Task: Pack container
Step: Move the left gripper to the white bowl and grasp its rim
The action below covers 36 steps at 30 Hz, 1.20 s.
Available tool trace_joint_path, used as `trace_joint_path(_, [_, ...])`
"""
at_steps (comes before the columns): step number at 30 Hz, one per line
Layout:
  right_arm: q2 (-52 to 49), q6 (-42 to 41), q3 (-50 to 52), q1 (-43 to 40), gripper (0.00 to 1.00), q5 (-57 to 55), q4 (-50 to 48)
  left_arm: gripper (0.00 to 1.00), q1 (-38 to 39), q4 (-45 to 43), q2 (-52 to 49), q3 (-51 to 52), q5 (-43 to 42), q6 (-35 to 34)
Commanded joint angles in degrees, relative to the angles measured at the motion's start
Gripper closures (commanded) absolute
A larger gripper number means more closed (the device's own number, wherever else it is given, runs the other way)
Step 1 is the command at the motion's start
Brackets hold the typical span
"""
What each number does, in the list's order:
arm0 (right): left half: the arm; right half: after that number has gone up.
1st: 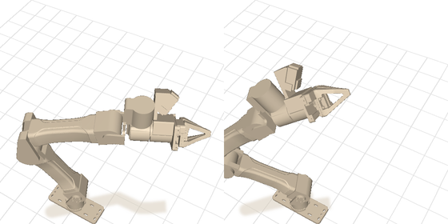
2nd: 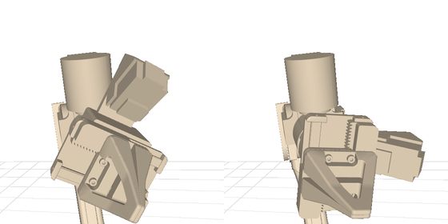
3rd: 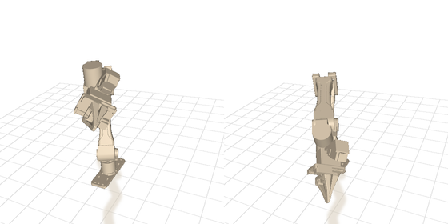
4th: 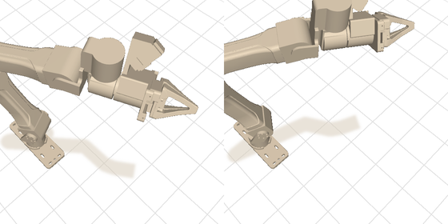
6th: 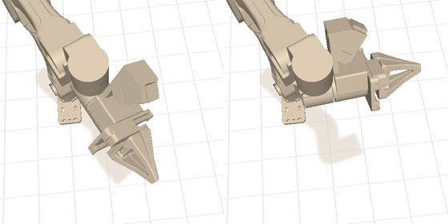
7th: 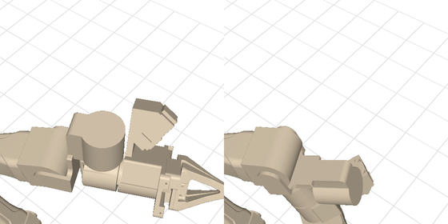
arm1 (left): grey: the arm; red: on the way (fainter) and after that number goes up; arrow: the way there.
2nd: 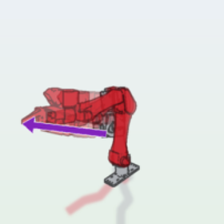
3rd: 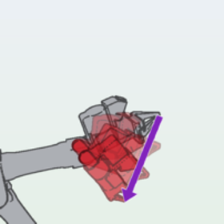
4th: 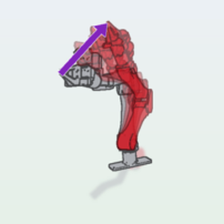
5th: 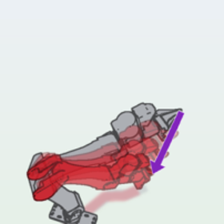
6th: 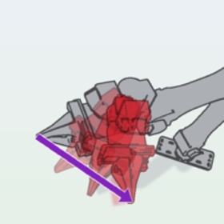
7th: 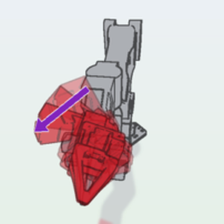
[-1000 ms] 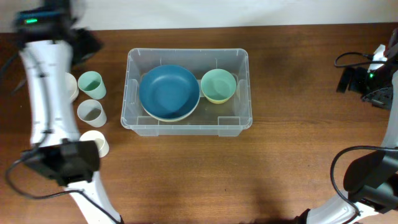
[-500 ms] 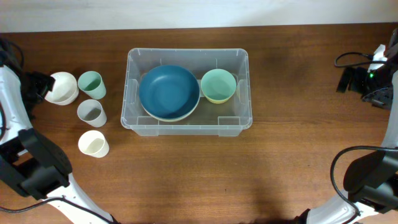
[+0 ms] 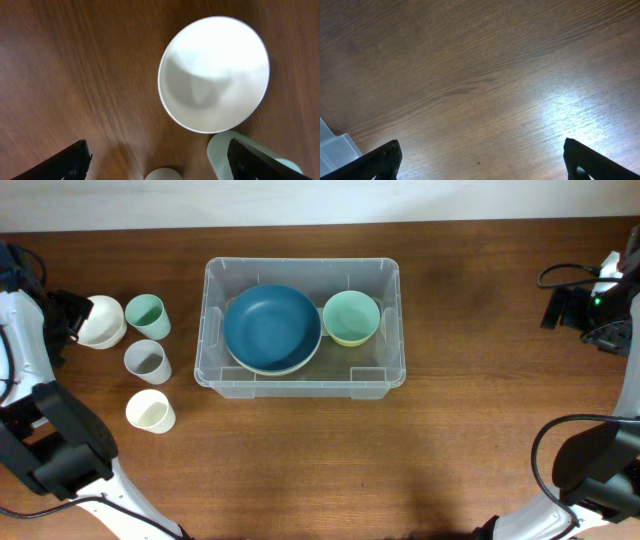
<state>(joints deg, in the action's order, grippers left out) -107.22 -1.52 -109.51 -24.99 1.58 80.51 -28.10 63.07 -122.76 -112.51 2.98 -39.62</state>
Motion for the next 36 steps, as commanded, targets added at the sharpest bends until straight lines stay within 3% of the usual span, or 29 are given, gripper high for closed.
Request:
trace_joint_path(1, [-0.20,-0.44,0.24,-0.15,0.01,0.13,-0.04,0.11,-0.09,-0.79,-2.73,0.35,-0.24,-0.72])
trace_joint_path(19, [-0.20,-0.44,0.24,-0.15,0.01,0.11,-0.04,0.11,-0.20,-2.43,-11.41,0.37,0.22,-0.68])
trace_joint_path(22, [-0.20,-0.44,0.24,-0.15,0.01,0.11,-0.04,0.22,-0.20,-2.43,-11.82,0.42,0.46,-0.68])
trace_joint_path(27, [-0.20,-0.44,0.24,-0.15,0.01,0.13,-0.04,0.50,-0.20,-2.40,-11.82,0.42,1.07,-0.70])
trace_joint_path(33, [-0.20,-0.44,0.24,-0.15,0.01,0.13,-0.04,0.55,-0.20,-2.38,-11.82,0.94,1.07,-0.70])
trace_joint_path(36, [-0.20,-0.44,0.24,-0.15,0.01,0.13,-0.04,0.66,-0.20,-2.43,-11.82,1.70,1.07,-0.70])
